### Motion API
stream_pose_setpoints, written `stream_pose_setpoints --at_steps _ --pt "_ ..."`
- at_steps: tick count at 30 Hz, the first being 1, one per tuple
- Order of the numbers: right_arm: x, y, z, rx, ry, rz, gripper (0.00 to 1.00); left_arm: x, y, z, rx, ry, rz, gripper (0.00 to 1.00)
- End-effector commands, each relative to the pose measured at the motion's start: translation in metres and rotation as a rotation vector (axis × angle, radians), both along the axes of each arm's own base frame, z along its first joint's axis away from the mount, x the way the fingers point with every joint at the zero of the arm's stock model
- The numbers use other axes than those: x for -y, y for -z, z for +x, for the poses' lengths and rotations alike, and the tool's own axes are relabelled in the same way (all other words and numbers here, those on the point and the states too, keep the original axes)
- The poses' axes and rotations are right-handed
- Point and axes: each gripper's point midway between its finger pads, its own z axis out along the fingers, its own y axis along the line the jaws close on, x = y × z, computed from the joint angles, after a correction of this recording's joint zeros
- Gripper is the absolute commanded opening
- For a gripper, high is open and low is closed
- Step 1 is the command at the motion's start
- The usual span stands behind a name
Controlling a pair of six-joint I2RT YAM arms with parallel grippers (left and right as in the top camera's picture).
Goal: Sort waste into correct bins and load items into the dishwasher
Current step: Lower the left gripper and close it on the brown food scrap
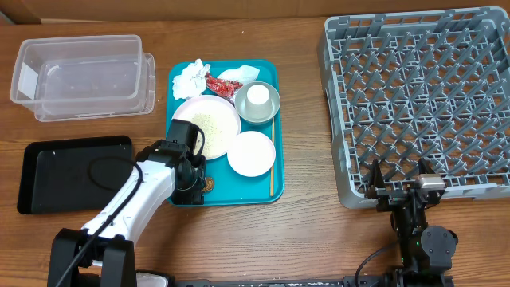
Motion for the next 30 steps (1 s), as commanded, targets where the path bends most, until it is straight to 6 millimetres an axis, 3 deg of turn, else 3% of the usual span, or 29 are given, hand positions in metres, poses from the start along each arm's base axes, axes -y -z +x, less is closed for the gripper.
stream_pose_setpoints --at_steps 1,20,30 --pt "0.000 0.001 0.000 0.008 0.001 -0.004 1.00 -0.001 0.003 0.000 -0.003 -0.021 0.024 0.69" --pt "0.000 0.001 0.000 0.007 0.001 -0.004 1.00 -0.005 0.011 -0.009 -0.025 -0.053 0.045 0.70" --pt "0.000 0.001 0.000 0.007 0.001 -0.004 1.00 0.000 0.015 0.000 0.025 -0.051 0.022 0.70"
